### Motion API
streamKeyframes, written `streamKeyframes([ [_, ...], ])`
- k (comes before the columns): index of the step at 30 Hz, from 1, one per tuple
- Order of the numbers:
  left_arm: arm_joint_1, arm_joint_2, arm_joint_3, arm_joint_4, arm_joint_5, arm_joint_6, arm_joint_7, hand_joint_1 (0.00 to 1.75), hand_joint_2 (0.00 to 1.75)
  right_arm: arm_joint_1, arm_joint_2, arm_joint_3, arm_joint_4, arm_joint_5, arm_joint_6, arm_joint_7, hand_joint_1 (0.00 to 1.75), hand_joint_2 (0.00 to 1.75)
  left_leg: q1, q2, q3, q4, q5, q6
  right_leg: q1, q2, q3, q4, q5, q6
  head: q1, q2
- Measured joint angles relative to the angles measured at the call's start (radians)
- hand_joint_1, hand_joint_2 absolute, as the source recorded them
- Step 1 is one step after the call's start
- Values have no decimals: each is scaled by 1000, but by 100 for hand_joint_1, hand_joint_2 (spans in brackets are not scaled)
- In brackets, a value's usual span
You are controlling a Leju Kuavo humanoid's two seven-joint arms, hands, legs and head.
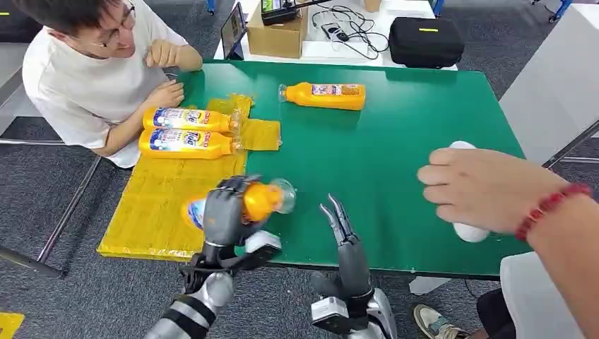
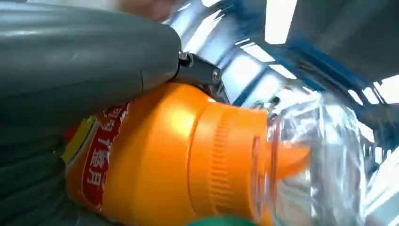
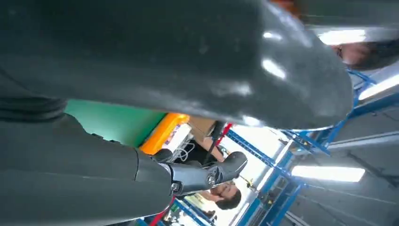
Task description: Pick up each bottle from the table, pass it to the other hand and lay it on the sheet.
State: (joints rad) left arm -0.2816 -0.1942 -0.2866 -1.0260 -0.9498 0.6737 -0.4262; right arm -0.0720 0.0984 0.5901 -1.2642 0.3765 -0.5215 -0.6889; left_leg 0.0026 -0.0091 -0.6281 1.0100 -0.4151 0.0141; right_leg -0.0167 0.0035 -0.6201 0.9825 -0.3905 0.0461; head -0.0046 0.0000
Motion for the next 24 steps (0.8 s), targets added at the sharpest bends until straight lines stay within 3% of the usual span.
streamKeyframes([
  [7, -183, 16, 54, 335, -178, -17, 218, 175, 175, -30, 8, 1, 2, -19, 34, 0, 0, 0, 0, 0, 0, 0, 1, 0, 0, 0, 0, 1, 0, 0, 0, 0],
  [17, -276, 38, 45, 516, -211, -29, 256, 175, 175, -41, 9, 1, 9, -21, 40, 0, 0, 0, 0, 0, 0, 0, 1, 0, 0, 0, 0, 0, 0, 0, 0, 0],
  [21, -305, 51, 10, 561, -310, -137, 359, 175, 175, -45, 9, 1, 13, -26, 65, 0, 0, 0, 0, 0, 0, 0, 1, 0, 0, 0, 0, 0, 0, 0, 0, 0],
  [24, -346, 62, -12, 590, -320, -250, 404, 162, 175, -47, 10, 0, 15, -29, 76, 0, 0, 0, 0, -1, 0, 0, 1, 0, 0, 0, 1, 0, 0, 0, 0, 0],
])
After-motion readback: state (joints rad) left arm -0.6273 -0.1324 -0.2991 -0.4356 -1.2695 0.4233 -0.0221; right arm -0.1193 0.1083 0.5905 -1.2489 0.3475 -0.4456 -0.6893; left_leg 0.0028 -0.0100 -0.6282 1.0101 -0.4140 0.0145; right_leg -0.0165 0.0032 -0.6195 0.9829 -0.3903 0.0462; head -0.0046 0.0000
